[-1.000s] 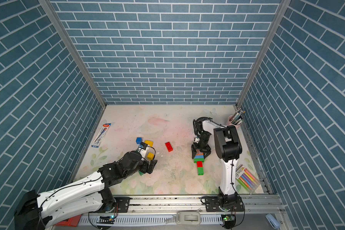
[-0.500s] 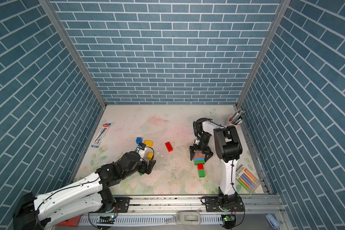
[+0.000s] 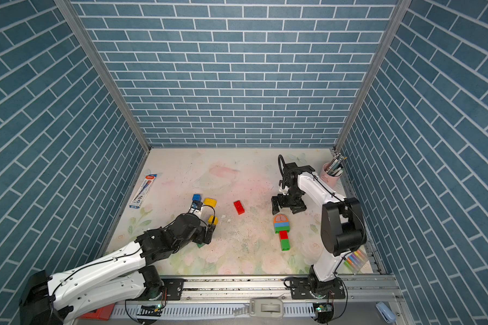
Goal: Assemble an ice cream with lego
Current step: Adjust the lego brick at the center of the board.
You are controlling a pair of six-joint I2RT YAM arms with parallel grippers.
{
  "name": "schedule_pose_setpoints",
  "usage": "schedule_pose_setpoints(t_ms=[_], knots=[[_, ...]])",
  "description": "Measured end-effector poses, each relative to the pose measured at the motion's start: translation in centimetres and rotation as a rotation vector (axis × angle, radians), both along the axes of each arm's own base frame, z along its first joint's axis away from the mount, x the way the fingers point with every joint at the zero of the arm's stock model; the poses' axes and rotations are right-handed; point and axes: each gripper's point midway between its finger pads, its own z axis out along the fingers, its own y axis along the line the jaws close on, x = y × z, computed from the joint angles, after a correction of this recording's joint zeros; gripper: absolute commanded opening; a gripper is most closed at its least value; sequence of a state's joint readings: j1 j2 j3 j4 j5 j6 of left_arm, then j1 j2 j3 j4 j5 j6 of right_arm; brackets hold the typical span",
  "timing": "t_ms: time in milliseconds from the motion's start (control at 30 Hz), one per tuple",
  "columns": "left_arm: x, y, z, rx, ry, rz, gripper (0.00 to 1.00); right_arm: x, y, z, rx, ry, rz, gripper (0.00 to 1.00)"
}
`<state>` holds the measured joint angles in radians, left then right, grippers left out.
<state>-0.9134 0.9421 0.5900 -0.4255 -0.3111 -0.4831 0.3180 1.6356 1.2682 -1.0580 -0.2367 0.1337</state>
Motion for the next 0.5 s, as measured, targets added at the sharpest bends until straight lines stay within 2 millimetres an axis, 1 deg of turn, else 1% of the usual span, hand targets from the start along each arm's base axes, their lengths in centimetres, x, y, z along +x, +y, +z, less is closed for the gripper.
schedule_pose_setpoints(t_ms=[100,167,333,500], knots=[[0.6,-0.8,-0.7,0.042,0.055,0.011,0.99,0.0,0.3,2.6,0.05,-0.137,-0.019,0.98],[1.1,-1.4,-1.4,0.061,0.103,0.01,0.97,-0.3,0.7,3.7,0.078,-0.196,-0.024,0.98],[2.9,-2.8,-2.7,0.112,0.21,-0.003,0.92,-1.6,2.0,4.6,0.124,-0.259,-0.001,0.98],[4.6,-3.4,-3.8,0.152,0.287,-0.025,0.88,-2.7,2.8,5.4,0.171,-0.297,-0.006,0.98]])
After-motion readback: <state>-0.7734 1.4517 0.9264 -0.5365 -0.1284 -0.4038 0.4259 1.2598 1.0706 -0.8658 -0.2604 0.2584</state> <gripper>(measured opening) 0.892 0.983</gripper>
